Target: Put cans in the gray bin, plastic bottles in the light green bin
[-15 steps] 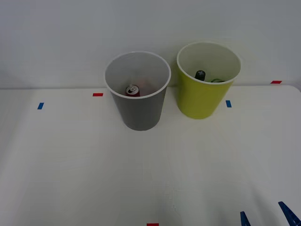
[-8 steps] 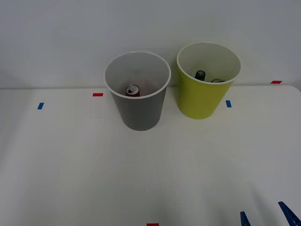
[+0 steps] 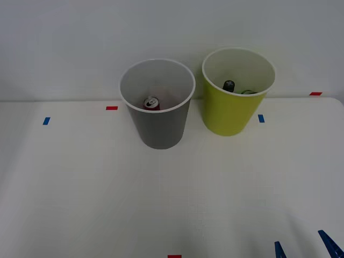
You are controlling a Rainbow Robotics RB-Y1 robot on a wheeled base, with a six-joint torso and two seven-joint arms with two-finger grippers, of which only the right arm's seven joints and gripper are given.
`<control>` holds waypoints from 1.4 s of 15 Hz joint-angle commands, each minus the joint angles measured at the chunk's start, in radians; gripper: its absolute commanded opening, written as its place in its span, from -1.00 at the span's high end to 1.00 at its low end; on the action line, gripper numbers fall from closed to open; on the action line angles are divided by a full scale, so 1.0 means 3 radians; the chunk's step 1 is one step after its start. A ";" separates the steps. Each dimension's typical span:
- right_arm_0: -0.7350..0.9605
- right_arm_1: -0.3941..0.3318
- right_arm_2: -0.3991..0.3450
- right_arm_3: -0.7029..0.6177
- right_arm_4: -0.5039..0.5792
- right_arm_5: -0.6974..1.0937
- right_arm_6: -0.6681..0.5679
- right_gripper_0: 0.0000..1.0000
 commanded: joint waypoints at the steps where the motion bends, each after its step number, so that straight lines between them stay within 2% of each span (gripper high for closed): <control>1: 0.0000 0.0000 0.0000 0.0000 0.0000 0.0000 0.0000 -1.00; 21: 0.0000 0.0000 0.0000 0.0000 0.0000 0.0000 0.0000 -1.00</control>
